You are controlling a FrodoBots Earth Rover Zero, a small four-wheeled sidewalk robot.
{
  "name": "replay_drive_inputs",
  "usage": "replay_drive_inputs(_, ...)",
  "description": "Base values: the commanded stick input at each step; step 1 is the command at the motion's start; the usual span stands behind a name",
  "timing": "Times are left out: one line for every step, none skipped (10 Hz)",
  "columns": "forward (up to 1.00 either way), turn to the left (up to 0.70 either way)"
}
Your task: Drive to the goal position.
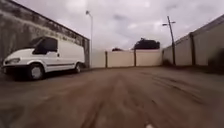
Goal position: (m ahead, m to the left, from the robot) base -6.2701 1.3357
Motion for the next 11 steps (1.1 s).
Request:
replay_drive_inputs(0.6,-0.1)
replay_drive_inputs(0.6,-0.15)
replay_drive_inputs(0.6,-0.15)
replay_drive_inputs(0.6,-0.15)
replay_drive_inputs(0.6,-0.15)
replay_drive_inputs(0.6,-0.15)
replay_drive_inputs(0.6,-0.15)
replay_drive_inputs(0.6,-0.15)
replay_drive_inputs(0.6,-0.15)
replay_drive_inputs(0.6,-0.15)
replay_drive_inputs(0.6,-0.14)
